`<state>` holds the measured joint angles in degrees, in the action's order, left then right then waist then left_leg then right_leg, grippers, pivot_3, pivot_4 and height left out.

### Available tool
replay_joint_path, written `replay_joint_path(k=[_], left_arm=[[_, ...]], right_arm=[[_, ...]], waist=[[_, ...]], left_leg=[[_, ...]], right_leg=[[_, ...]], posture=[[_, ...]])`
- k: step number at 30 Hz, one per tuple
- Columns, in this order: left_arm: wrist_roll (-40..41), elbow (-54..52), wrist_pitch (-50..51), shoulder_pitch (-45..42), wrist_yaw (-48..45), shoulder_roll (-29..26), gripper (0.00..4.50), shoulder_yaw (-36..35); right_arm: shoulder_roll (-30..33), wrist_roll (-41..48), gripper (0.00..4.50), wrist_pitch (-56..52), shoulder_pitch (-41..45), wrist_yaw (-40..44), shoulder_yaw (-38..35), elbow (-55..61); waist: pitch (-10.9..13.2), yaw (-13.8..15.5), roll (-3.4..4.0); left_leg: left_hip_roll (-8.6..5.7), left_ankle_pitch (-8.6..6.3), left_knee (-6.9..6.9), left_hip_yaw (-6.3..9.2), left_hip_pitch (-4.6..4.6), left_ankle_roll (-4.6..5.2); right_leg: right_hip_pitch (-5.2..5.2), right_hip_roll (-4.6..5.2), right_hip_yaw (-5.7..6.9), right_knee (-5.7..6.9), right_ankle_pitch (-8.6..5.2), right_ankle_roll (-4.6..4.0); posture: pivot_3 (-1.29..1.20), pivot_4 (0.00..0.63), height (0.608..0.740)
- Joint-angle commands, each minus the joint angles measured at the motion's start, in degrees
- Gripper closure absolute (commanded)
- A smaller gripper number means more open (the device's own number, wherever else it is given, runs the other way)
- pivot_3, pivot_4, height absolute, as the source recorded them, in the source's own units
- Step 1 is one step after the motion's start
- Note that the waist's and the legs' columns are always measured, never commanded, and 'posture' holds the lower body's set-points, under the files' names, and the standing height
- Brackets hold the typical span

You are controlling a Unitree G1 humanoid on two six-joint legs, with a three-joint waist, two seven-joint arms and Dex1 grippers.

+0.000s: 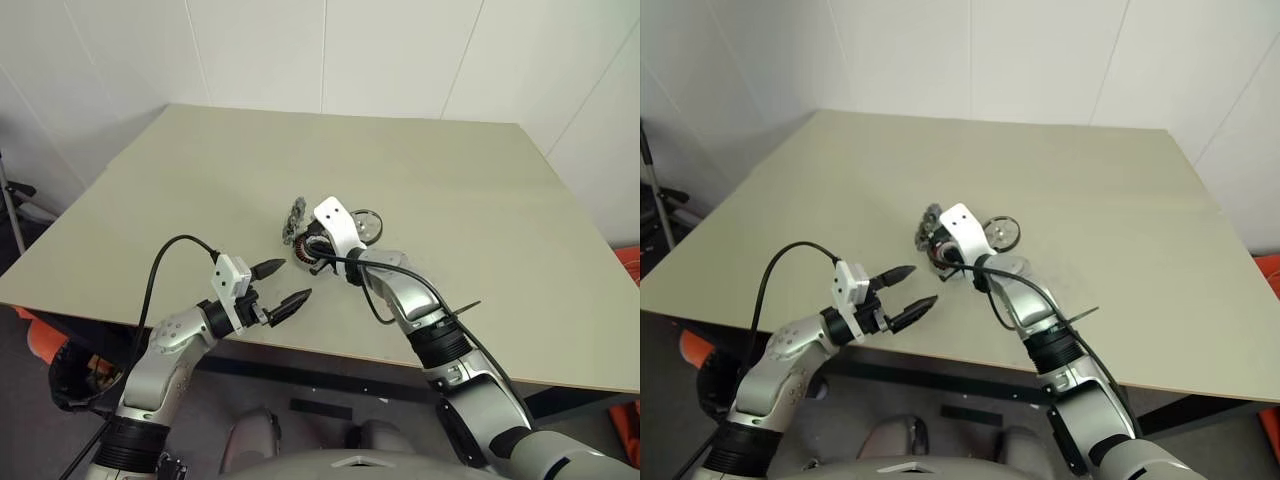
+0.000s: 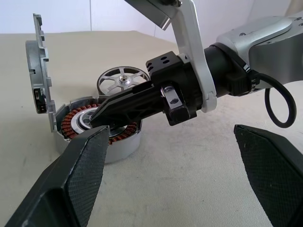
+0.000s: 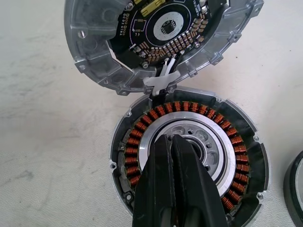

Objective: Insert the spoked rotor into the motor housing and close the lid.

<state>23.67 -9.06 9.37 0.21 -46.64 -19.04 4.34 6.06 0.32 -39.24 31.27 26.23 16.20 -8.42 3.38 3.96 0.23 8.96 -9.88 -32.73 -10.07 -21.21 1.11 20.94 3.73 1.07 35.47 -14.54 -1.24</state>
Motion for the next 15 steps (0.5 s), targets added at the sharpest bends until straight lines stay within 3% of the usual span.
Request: replay_joint_path(k=[1,15], left_arm=[[0.8,-0.9,-0.3,-1.2,-0.2,-0.1,0.0,-0.7],[0.5,1.1,-2.1,-0.8,-1.1,0.0,0.0,-1.0]], right_arm=[[-0.6,1.6,4.41,1.5,3.2,-0.3,-2.5,2.9],[-0.4,0.8,4.41,1.1,2.2,-0.2,-1.9,2.0]], waist=[[0.0,0.0,0.0],[0.0,0.0,0.0]], left_leg=[[0.0,0.01,0.0,0.0,-0.01,-0.01],[0.01,0.11,0.06,0.0,-0.09,-0.18]], right_leg=[[0.01,0.0,0.0,0.0,0.0,0.0],[0.1,-0.01,0.02,0.0,0.02,-0.03]], posture=[[0.0,0.0,0.74],[0.0,0.0,0.74]])
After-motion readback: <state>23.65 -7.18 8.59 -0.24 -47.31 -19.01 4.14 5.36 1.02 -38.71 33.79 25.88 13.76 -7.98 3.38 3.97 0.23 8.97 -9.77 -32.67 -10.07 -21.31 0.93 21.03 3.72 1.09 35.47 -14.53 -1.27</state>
